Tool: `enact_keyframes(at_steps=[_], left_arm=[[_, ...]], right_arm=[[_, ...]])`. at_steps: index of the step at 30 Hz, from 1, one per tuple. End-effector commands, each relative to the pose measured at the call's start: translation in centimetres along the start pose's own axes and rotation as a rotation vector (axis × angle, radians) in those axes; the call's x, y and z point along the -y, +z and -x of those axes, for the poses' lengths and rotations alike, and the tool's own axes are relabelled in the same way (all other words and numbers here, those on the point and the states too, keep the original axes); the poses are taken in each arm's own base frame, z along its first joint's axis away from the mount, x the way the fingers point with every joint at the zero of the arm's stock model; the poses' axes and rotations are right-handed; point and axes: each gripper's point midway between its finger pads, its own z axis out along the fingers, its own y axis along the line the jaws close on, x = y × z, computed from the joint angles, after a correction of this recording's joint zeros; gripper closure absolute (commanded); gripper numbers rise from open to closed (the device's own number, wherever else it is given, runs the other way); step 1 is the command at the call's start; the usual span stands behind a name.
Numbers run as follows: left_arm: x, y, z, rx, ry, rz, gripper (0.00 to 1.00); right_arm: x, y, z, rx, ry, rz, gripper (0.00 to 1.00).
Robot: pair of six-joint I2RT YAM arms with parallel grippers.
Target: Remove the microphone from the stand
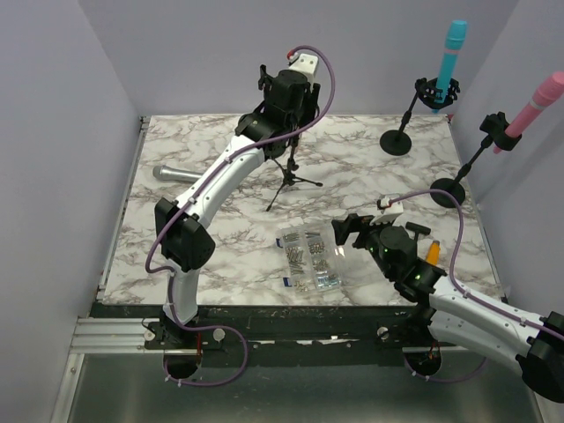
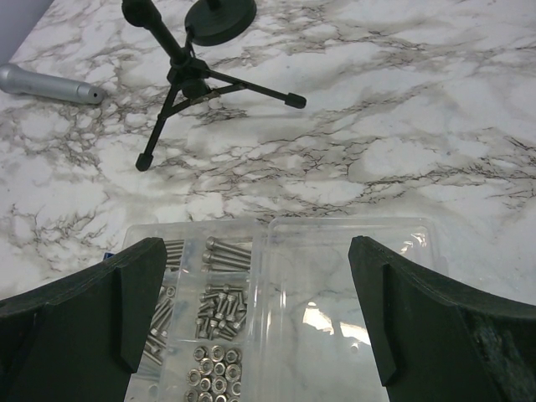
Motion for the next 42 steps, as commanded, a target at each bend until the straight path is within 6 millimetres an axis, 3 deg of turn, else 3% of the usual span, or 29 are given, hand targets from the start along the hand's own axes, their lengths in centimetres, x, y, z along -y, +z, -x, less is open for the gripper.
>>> enact_keyframes(at_steps=[1,3,6,7,20,26,30,42], left_arm=[[0.1,-0.8,3.1,0.098,-0.056,-0.004,1.00],[0.1,-0.5,2.4,0.085,-0.072,-0.005,0.97],[0.3,-0.3,1.4,0.047,-0.096,-0.024,0.63],[-0.1,-0.4,1.5,0.041,-0.115,-0.013,0.56],[-0.5,-0.6,2.3,0.044,-0.154,-0.039,0.23],[-0.7,0.0,2.1,0.035,-0.144,-0.027,0.22],[-1.3,0.4,2.3,0.030,-0.168,-0.025,0.28],[-1.8,1.7,0.2,-0.014,-0.175,-0.003,0.29]], right_arm=[[0.2,0.0,0.1,0.017,-0.001,-0.013,0.00],[0.3,-0.1,0.1,0.020,0.000,-0.014,0.00],[0.2,-0.1,0.2,0.021,0.002,-0.007,0.00],[0.2,-0.1,0.1,0.019,0.002,-0.007,0.00],[0.1,0.1,-0.1,0.010,-0.002,-0.006,0.00],[0.1,0.1,-0.2,0.006,-0.004,-0.008,0.00],[0.1,0.1,-0.2,0.006,-0.004,-0.008,0.00],[0.2,0.1,-0.2,0.009,-0.003,-0.010,0.00]])
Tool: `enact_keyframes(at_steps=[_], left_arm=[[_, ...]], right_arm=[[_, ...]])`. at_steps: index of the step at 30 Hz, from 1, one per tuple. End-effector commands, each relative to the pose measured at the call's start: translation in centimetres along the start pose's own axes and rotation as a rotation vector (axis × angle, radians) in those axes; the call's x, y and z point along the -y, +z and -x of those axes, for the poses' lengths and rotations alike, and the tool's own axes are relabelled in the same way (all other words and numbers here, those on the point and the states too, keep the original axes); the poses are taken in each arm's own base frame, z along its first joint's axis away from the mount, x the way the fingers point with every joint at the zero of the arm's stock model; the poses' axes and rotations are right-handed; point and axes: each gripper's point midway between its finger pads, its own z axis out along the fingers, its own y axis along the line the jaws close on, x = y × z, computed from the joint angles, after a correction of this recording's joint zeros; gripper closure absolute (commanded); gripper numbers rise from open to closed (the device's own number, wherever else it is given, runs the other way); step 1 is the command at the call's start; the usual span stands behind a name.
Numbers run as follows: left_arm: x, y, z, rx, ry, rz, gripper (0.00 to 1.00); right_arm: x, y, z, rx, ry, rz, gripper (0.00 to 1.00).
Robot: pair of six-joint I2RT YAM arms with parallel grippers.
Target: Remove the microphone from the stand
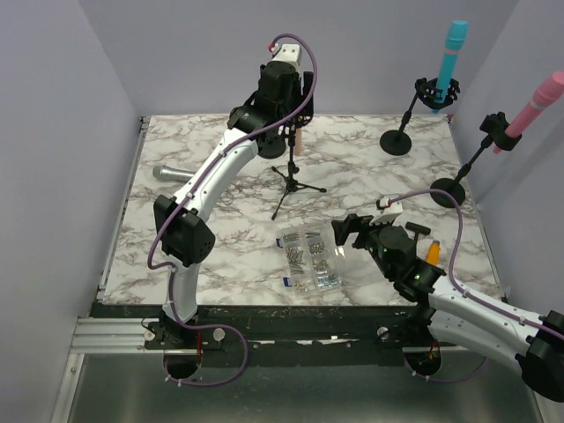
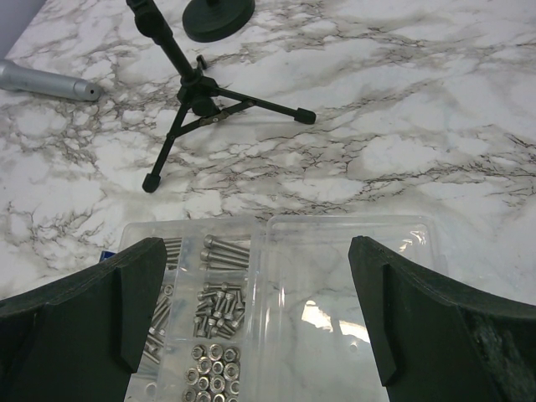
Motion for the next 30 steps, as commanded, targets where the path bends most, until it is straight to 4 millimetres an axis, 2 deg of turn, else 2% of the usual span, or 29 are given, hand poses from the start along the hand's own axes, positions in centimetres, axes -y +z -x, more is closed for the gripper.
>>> enact_keyframes(at_steps=[1,2,5,6,8,12,16,17,20,23,24,30], left_arm=[[0.0,0.6,-0.8,-0.022,-0.004,-0.007,0.29],[0.1,0.7,-0.7,-0.020,-0.002,-0.015,0.30],[0.3,0.8,-0.7,-0.021,0.002,-0.029,0.50],[0.3,0.8,-0.7,-0.019,0.003,-0.028,0.54],[0.2,0.9,-0.8,-0.025,-0.001,-0.023,0.55],[0.0,1.1,-1.3,-0.037,-0.003,-0.018,0.42],[0.1,1.1,-1.2,-0.035,0.005,-0.025,0.50],[0.1,1.1,-1.2,-0.036,0.009,-0.027,0.52],[0.4,1.0,-0.7,-0.034,0.020,-0.037,0.77],[0.7,0.1,0.8,-0.017,0.020,-0.051,0.98],[0.9,-0.4,1.5,-0.004,0.018,-0.057,1.00],[2.1,-4.7,6.8,0.104,0.000,-0.124,1.00]], right_arm=[[0.1,0.1,0.1,0.015,0.000,-0.008,0.00],[0.1,0.0,0.1,0.016,-0.001,-0.009,0.00],[0.2,0.0,0.1,0.018,0.001,-0.009,0.00],[0.2,0.0,0.1,0.018,0.000,-0.011,0.00],[0.2,0.0,0.1,0.018,0.000,-0.009,0.00],[0.2,0.0,0.2,0.020,0.000,-0.013,0.00],[0.2,0.0,0.2,0.021,0.001,-0.012,0.00],[0.3,0.0,0.1,0.020,-0.001,-0.013,0.00],[0.2,0.0,0.1,0.017,-0.001,-0.014,0.00],[0.3,0.0,0.1,0.018,-0.001,-0.015,0.00],[0.3,0.0,0.1,0.018,-0.002,-0.016,0.00],[0.3,0.1,0.1,0.020,-0.001,-0.018,0.00]])
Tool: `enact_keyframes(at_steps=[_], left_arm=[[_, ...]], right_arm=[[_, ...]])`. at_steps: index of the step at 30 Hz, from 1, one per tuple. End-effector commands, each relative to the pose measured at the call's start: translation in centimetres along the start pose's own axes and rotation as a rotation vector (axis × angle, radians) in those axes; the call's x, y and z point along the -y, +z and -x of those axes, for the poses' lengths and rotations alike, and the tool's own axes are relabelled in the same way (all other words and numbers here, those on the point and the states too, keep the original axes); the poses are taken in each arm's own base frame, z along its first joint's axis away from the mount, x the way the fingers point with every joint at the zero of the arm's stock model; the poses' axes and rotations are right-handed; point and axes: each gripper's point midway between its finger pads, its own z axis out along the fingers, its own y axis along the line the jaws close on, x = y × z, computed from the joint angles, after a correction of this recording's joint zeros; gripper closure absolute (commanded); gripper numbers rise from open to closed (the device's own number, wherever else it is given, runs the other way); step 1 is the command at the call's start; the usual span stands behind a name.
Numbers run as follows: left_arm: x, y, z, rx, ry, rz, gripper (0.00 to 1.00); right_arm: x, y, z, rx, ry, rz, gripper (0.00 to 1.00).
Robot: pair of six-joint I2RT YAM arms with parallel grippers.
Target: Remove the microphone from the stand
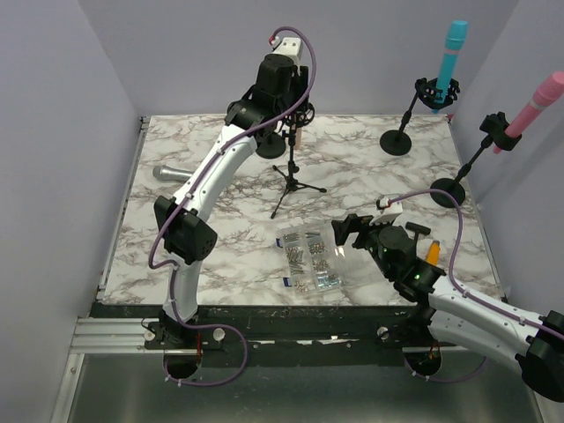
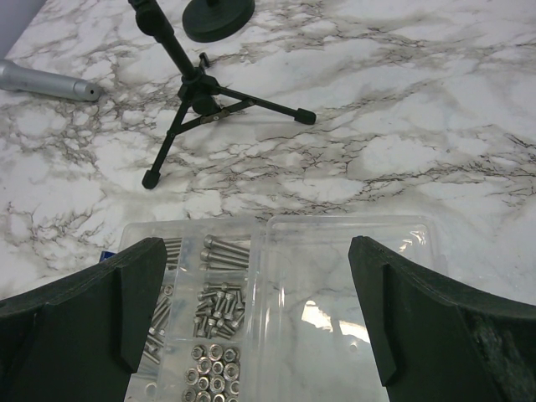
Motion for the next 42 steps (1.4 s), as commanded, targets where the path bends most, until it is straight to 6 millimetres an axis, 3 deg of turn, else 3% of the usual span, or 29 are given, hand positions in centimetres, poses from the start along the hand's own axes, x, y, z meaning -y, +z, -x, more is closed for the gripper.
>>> enact_keyframes(at_steps=[1,6,9,14,18,21,23,25,30,33,37,42], left_arm=[[1.9,-5.6,6.8,0.137,-0.016,-0.103,1.00],[2.3,-10.8,11.3,0.237,-0.028,-0.135,1.00],[2.2,-15.0,14.1,0.312,-0.028,-0.149,1.00],[1.0,-22.0,17.2,0.410,-0.013,-0.137,1.00],[0.3,-25.9,18.0,0.459,-0.005,-0.143,1.00],[-0.4,-27.6,17.2,0.429,-0.012,-0.130,1.00],[-1.7,-28.2,15.2,0.375,-0.029,-0.082,1.00],[-3.7,-28.2,12.0,0.307,-0.040,-0.004,1.00],[-11.3,-28.1,0.6,0.080,-0.191,0.199,1.00],[-16.9,-28.2,-6.0,-0.009,-0.398,0.315,1.00],[-21.7,-26.7,-14.3,-0.140,-0.729,0.353,1.00],[-26.1,-24.2,-20.6,-0.153,-1.139,0.375,1.00]], right_arm=[[0.4,0.1,0.0,0.016,-0.004,-0.019,0.00],[0.4,0.1,0.0,0.016,-0.005,-0.021,0.00],[0.5,0.1,-0.1,0.014,-0.006,-0.024,0.00],[0.6,0.1,0.1,0.020,-0.005,-0.031,0.00],[0.5,0.1,0.0,0.018,-0.005,-0.026,0.00],[0.5,0.1,0.1,0.019,-0.005,-0.026,0.00],[0.5,0.0,0.1,0.020,-0.004,-0.026,0.00],[0.6,-0.1,0.2,0.023,-0.003,-0.027,0.00],[0.3,-0.3,0.6,0.032,0.006,-0.014,0.00],[0.1,-0.3,0.5,0.026,0.006,-0.004,0.00],[-0.1,-0.3,0.5,0.022,0.013,0.005,0.00],[0.0,-0.3,0.3,0.019,0.013,0.005,0.00]])
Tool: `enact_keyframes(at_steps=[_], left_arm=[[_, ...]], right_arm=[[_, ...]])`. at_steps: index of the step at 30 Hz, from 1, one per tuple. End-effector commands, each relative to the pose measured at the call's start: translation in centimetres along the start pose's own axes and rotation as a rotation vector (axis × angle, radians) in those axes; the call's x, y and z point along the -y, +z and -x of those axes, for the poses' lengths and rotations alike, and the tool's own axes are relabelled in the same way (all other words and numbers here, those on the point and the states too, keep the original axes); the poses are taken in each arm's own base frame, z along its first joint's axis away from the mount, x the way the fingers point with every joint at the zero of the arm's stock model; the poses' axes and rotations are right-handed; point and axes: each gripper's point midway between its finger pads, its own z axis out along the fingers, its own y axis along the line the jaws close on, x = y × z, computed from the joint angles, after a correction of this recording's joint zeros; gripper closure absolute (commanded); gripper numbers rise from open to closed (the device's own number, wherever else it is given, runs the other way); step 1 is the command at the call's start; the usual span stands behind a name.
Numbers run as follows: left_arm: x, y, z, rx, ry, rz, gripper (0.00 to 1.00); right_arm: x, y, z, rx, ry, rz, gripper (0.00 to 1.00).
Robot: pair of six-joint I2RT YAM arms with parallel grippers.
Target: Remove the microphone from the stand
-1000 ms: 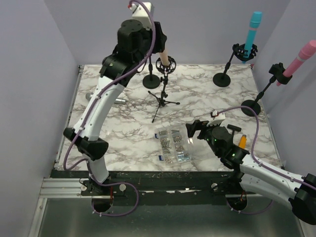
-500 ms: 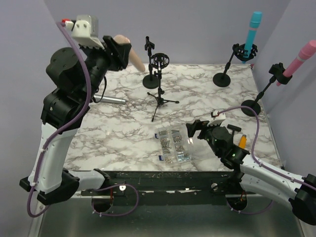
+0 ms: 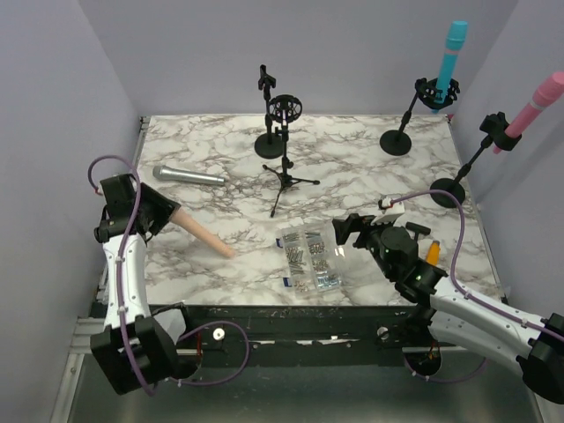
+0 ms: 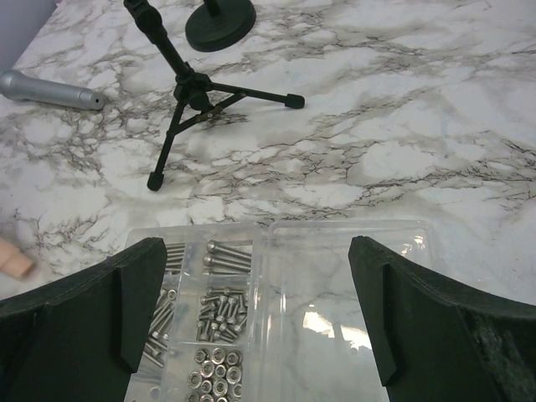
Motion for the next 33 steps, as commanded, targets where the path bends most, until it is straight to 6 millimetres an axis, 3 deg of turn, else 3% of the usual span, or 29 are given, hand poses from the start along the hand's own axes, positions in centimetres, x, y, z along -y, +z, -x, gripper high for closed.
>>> enact_keyframes(at_steps=[1,4,13,17,33], left_arm=[[-0.9,3.7,-1.1,-0.107,-0.404,-0.112,1.00],[-4.1,6.0,-0.5,-0.061,-0.535,0.015,1.00],[-8.4,10.6,2.2,0.006,-0.746,0.156,1.00],[-9.6,12.4,3.7,0.006,-0.748,0.185,1.00],[-9.7,16.9,6.4,-0.028,-0.897,0.197,1.00]], right_arm=[[0.1,-0.1,-0.2,0.002,0.003,0.000,0.00],[0.2,-0.2,-0.1,0.006,0.001,-0.008,0.00],[0.4,0.3,-0.8,-0.014,-0.017,-0.024,0.00],[0.5,0.6,-1.2,-0.024,-0.027,-0.032,0.00],[0.9,1.3,-2.4,-0.057,-0.055,-0.059,0.00]])
